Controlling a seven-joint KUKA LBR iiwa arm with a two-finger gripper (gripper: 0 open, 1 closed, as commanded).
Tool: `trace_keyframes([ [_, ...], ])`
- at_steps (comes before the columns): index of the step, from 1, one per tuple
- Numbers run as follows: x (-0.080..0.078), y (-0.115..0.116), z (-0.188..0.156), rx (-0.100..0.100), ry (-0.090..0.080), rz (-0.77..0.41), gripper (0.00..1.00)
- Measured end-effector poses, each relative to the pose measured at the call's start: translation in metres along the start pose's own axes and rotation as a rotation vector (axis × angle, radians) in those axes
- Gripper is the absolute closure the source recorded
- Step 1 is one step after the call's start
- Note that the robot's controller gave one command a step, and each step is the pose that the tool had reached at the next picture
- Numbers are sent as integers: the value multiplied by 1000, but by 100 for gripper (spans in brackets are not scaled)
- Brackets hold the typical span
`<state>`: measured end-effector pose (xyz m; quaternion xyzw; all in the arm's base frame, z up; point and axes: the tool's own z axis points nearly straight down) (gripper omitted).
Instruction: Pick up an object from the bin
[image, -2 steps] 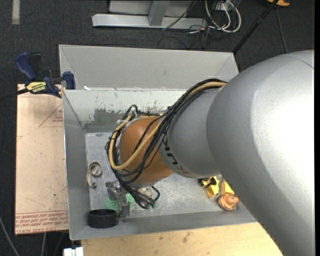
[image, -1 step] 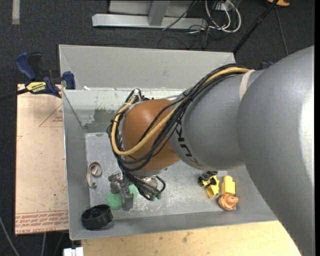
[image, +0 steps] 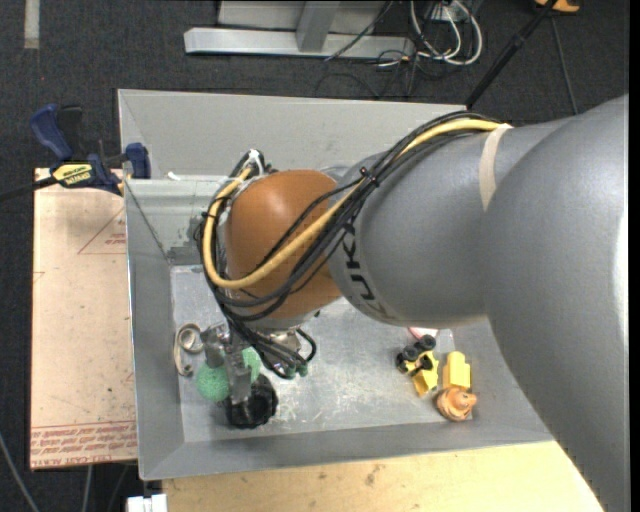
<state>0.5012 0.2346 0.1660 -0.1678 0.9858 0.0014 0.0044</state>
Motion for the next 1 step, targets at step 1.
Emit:
trace_keyframes([
  [1, -4, 1, -43, 1, 12, -12, 100],
])
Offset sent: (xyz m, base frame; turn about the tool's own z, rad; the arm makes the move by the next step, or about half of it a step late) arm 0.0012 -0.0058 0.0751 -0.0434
